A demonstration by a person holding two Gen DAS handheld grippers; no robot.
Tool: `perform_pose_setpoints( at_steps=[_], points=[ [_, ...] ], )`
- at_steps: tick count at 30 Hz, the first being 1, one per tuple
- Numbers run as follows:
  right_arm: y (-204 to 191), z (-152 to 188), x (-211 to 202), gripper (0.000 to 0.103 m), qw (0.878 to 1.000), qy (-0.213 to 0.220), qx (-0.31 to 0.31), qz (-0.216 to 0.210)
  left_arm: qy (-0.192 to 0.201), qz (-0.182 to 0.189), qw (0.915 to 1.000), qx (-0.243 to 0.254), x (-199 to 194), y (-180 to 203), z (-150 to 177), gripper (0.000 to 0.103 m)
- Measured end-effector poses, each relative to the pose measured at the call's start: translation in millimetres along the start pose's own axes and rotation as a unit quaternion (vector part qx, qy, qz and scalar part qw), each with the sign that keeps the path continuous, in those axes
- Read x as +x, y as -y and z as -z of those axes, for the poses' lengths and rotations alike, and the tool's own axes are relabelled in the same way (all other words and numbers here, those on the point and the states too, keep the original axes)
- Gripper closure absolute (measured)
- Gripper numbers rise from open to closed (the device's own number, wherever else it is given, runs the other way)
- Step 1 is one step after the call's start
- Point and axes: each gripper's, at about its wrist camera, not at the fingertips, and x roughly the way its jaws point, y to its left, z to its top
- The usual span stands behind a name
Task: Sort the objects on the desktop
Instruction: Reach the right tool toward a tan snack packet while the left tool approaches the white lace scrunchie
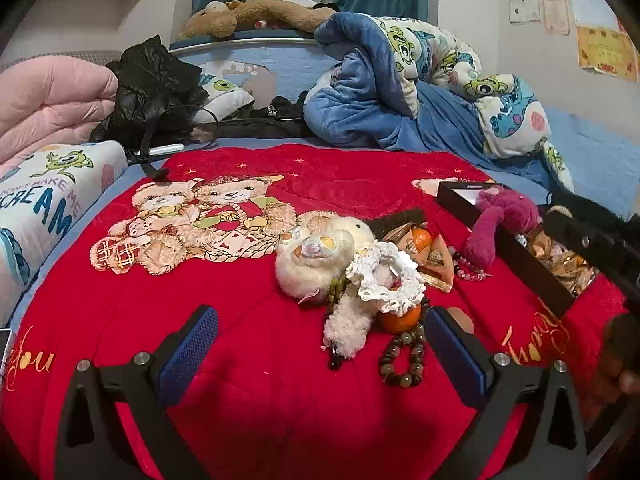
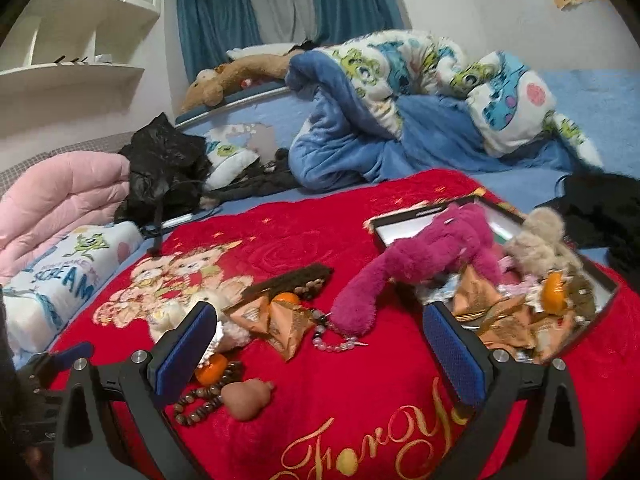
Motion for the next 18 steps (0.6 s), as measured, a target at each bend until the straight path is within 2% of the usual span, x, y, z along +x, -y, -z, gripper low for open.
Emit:
perform_pose_setpoints(
  at_steps=[2,4,9,15,17,18],
  points=[
    [1.4,-0.9,6.3,0.009,1.0,-0.004,0.01,-0.023,-0.008,0.002,1.0,-0.003,4.4,0.1,-0.2,0.0],
    [-0.7,-1.9,14.6,0.013,0.999,-0.007,0.013,-0.04,-0.016,0.006,0.9998,-0.006,11.4,-2.1,-2.6,0.0],
    [-16.0,0.1,39.0,0.019,0.998,-0.01,-0.017,-0.063,-0.033,0.007,0.9993,-0.017,37.3,-8.6,-18.5,0.0],
    [-17.0,4.3,64.8,0.032,0.994,-0.049,-0.021,-0.093,-0.056,0.003,0.9983,-0.017,71.1,-9.4,-32.3,0.0],
    [-15.0,3.7,78.2,0.048,0.993,-0.066,-0.016,-0.099,-0.06,-0.004,0.9982,-0.008,77.1,-6.4,-33.4,0.0],
    [-14.8,2.9,88.1,0.05,0.992,-0.08,-0.017,-0.099,-0.06,-0.005,0.9981,-0.005,78.6,-5.5,-33.6,0.0]
  ],
)
